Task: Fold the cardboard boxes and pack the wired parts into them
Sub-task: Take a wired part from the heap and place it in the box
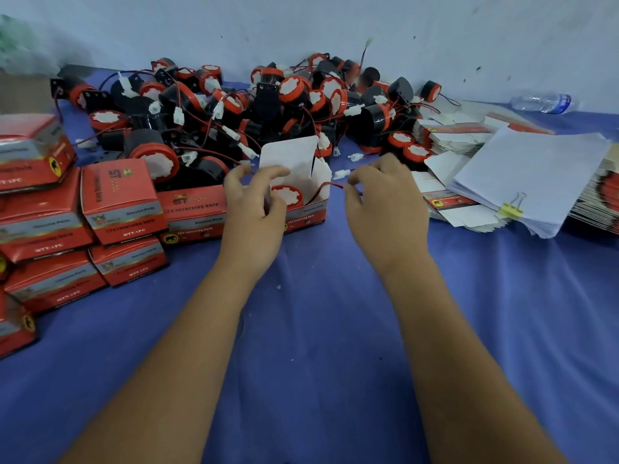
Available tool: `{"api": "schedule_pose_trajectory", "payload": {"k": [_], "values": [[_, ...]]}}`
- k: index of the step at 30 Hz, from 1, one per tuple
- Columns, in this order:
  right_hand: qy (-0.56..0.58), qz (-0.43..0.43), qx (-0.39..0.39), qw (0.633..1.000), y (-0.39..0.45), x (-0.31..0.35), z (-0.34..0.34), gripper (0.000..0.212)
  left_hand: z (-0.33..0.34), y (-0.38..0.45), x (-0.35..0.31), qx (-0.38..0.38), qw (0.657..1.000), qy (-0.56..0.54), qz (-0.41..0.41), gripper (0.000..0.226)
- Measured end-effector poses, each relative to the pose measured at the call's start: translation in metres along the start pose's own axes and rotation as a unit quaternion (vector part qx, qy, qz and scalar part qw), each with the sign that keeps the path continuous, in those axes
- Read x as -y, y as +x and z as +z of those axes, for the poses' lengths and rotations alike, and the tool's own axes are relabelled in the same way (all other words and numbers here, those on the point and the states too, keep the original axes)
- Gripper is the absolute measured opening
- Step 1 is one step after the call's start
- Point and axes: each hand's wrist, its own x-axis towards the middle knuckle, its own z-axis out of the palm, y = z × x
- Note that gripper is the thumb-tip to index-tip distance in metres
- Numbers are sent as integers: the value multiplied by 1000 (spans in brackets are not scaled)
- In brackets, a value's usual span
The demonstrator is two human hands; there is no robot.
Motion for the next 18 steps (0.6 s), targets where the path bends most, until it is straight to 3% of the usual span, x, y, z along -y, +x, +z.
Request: {"api": "schedule_pose_trajectory", "payload": {"k": [3, 5, 7, 8, 10, 12, 13, 15, 18], "values": [[-20, 35, 167, 985, 8, -4, -7, 23, 0, -3, -6, -15, 993, 107, 43, 36], [-15, 45, 210, 977, 8, -3, -11, 18, 1, -4, -9, -9, 984, 165, 66, 44], [89, 75, 244, 963, 6, -1, -18, 20, 2, -4, -10, 16, 977, 204, 62, 52], [192, 105, 262, 940, 5, 1, -21, 21, 2, -4, -10, 29, 975, 215, 53, 51], [430, 185, 284, 837, 3, 7, -25, 17, 3, -3, -8, 42, 975, 217, 30, 44], [588, 236, 247, 733, 1, 13, -20, 13, 5, -3, -6, 38, 979, 200, 17, 40], [623, 250, 208, 711, 1, 15, -15, 14, 5, -3, -6, 35, 981, 190, 16, 39], [629, 263, 117, 722, 0, 22, -4, 15, 7, -3, -6, 34, 984, 174, 17, 41], [537, 261, 20, 802, 0, 33, 14, 14, 7, -3, -5, 34, 987, 154, 24, 43]]}}
